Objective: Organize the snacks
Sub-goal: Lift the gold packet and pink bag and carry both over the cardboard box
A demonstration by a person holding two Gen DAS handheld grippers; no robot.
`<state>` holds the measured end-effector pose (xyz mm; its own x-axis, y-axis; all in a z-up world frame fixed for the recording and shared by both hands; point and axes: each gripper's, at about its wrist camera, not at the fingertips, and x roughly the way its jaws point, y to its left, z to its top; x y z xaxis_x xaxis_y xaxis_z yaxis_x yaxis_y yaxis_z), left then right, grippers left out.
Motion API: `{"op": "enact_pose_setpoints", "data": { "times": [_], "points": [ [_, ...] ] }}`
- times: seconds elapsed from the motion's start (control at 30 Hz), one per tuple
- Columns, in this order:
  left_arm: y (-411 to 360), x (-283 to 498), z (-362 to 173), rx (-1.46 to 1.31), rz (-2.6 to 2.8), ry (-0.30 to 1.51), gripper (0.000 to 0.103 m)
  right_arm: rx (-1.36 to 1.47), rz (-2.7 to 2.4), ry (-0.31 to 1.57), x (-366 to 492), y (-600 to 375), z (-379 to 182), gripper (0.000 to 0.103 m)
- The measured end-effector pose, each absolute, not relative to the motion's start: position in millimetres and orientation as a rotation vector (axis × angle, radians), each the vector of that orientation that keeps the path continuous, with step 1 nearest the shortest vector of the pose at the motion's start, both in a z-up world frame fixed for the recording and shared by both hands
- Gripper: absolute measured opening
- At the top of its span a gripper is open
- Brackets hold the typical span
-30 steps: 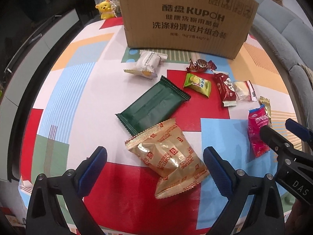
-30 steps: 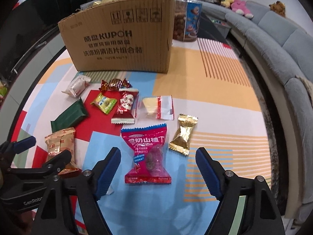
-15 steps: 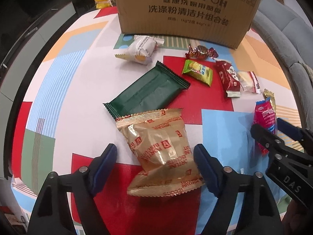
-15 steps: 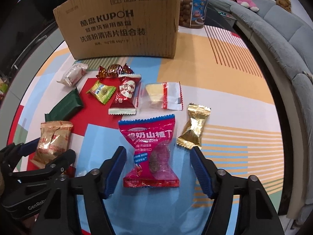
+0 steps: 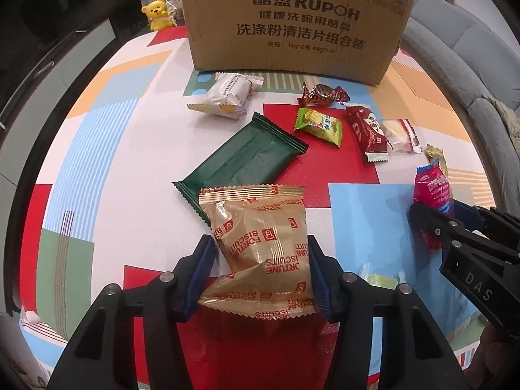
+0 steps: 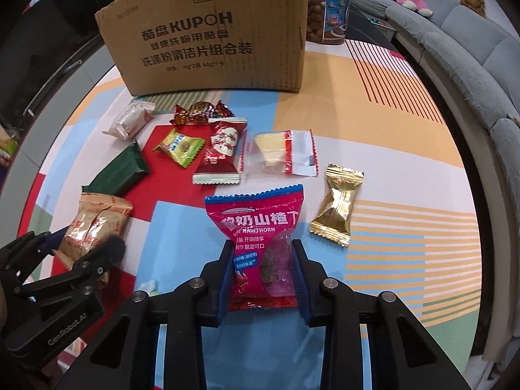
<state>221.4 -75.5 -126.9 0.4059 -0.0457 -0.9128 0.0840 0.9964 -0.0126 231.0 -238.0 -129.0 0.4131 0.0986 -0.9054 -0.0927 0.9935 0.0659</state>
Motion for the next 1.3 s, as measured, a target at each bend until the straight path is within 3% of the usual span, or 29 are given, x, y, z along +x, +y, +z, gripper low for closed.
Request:
{"op": "enact_pose_setpoints", "data": {
  "times": [1.3],
  "points": [
    [-51,200,-37,0.053,-0.101,0.904,0.053,0.018,0.089,0.959,195,-214,-47,0.033]
  ]
}}
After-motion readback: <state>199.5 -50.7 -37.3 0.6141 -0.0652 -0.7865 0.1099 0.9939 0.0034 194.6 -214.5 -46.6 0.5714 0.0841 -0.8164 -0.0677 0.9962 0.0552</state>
